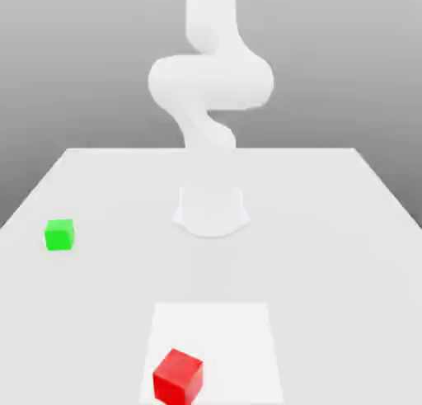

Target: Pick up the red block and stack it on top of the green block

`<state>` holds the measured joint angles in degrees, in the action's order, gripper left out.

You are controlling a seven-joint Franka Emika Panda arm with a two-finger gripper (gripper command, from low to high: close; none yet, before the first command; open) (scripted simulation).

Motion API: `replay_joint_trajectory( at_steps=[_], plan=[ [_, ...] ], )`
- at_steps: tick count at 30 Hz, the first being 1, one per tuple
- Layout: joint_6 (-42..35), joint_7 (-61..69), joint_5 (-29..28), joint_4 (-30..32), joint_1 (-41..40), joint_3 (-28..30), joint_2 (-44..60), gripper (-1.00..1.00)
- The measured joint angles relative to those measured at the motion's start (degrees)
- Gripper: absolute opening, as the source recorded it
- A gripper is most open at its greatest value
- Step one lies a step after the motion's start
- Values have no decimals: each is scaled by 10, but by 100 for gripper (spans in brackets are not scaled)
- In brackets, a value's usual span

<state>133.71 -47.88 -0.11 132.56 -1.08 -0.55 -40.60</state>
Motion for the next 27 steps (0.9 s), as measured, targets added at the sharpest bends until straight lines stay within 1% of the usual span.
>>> replay_joint_trajectory(
  at_steps=[13, 19, 24, 27],
  plan=[
    [100, -112, -14, 40, -46, -20, 274, 0],
    [146, -163, -18, 59, -56, -17, 398, 0],
    [184, -197, -12, 74, -59, -13, 502, 0],
    [223, -207, -10, 73, -59, -10, 564, 0]
  ],
)
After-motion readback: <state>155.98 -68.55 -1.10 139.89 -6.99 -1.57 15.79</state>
